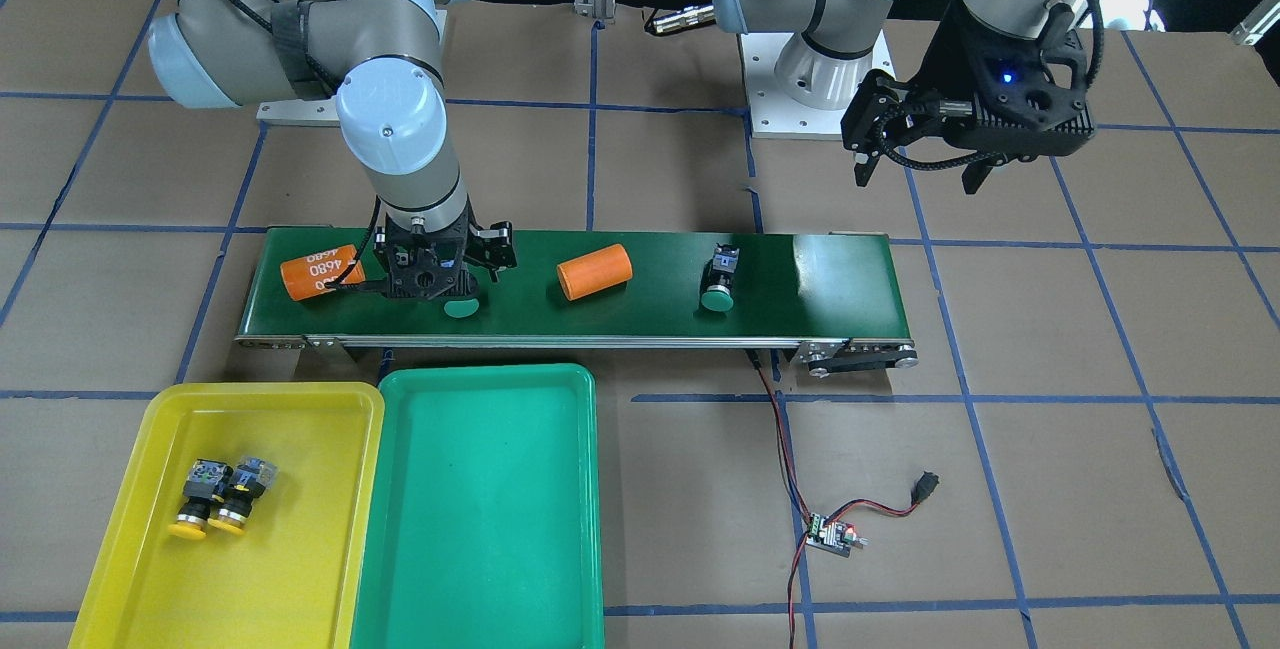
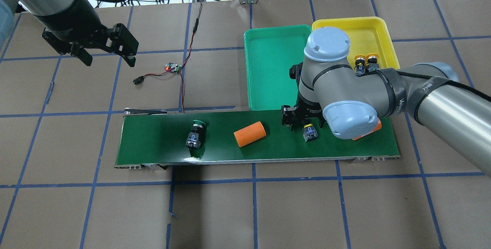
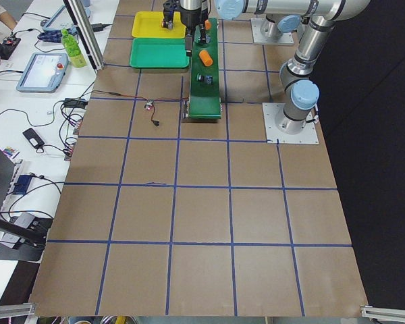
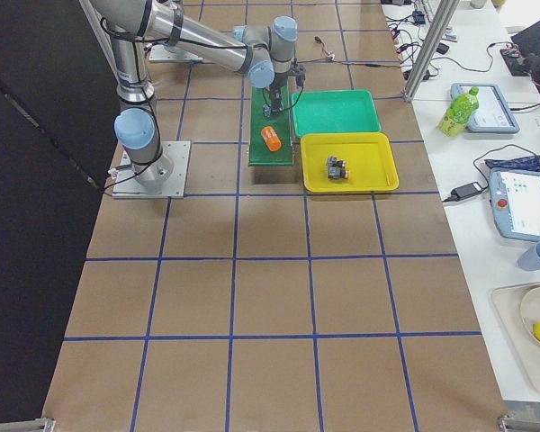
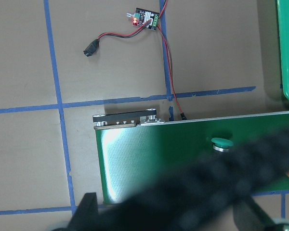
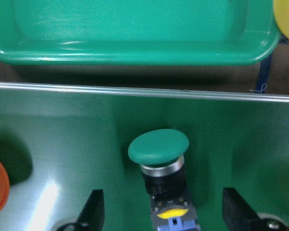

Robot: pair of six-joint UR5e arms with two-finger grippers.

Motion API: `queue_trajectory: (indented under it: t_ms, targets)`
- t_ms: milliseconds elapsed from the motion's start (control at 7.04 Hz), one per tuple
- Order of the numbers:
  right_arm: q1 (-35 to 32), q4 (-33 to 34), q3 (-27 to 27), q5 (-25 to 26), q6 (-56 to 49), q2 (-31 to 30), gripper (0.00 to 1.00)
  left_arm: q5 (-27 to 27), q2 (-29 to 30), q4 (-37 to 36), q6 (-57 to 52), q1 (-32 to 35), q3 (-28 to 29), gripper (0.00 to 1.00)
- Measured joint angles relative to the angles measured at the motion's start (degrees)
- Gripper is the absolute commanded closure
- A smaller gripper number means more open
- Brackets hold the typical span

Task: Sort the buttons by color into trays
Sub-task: 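Carry the green button with the right gripper into the green tray and release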

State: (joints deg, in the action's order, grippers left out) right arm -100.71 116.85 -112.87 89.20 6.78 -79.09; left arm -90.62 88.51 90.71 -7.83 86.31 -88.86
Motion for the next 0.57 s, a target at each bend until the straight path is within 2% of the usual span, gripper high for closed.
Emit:
queue_trajectory:
  t_ms: [142,568]
  targets:
    - [0.2,-0.05,-0.2,0.32,-0.41,0.63,1.0,0.0,-0.11,0.0,0.0,0.0,0.08,0.0]
    - [0.92,-1.07,0.16,1.84,-0.52,-2.5,1.0,-0.04,-0.49,-0.01,-0.06,0.0,0.15,0.0]
